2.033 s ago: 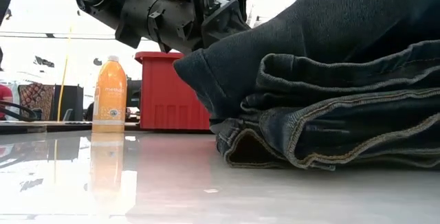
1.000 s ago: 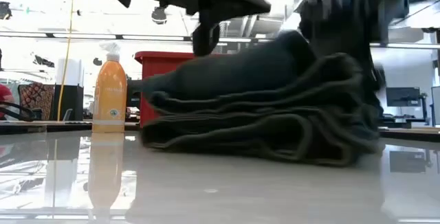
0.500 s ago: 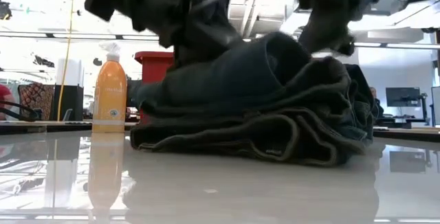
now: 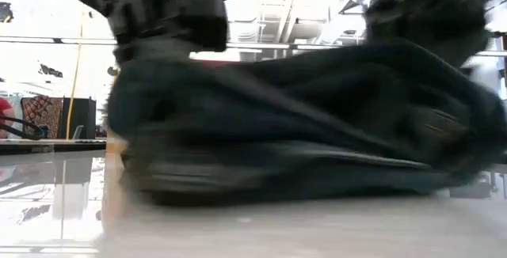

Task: Fold Laundry from Bin
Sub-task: Fold the blue pants

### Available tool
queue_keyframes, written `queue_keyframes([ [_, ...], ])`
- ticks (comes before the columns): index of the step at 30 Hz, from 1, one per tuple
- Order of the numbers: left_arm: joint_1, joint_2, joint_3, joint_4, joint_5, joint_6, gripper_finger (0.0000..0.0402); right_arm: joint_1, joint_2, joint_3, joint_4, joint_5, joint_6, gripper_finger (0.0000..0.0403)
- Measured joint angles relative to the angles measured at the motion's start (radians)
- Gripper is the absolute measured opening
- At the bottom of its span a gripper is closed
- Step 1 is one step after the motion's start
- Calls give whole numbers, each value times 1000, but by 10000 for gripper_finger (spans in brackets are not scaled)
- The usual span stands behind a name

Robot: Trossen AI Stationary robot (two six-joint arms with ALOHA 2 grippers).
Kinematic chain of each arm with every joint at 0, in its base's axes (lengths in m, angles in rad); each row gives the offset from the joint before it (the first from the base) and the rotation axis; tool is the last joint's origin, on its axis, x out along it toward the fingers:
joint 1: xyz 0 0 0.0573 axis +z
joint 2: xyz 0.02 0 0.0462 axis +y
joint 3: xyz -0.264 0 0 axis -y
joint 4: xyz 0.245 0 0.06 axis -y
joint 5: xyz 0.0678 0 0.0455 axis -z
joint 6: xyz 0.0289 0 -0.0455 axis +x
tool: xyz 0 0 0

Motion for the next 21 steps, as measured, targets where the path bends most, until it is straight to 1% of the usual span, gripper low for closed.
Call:
queue_keyframes([
  [1, 2, -28, -3, -79, -39, 20, 0, 22, -3, -1, 37, -12, 21, 118],
  [3, 8, -87, -5, -209, -121, 59, 0, 47, -29, 25, 57, -29, 28, 118],
  [5, 13, -155, -6, -293, -203, 96, 0, 42, -75, 62, 53, 1, 2, 118],
  [6, 14, -196, -6, -331, -236, 114, 0, 35, -99, 77, 50, 44, -23, 118],
  [8, 15, -276, -8, -369, -301, 146, 0, 11, -134, 90, 29, 190, -93, 118],
  [10, 13, -353, -7, -372, -363, 165, 0, -34, -147, 94, 45, 330, -181, 118],
  [11, 13, -389, -7, -373, -383, 166, 0, -67, -145, 95, 62, 359, -227, 118],
  [13, 13, -446, -6, -361, -404, 150, 0, -144, -104, 92, 106, 343, -296, 118],
  [16, 6, -483, -6, -317, -408, 87, 0, -232, 2, 90, 207, 262, -391, 118],
  [19, -30, -455, -10, -242, -406, 47, 0, -283, 89, 89, 325, 211, -444, 118],
  [21, -60, -410, -30, -161, -387, 15, 0, -300, 134, 91, 349, 186, -453, 118],
])
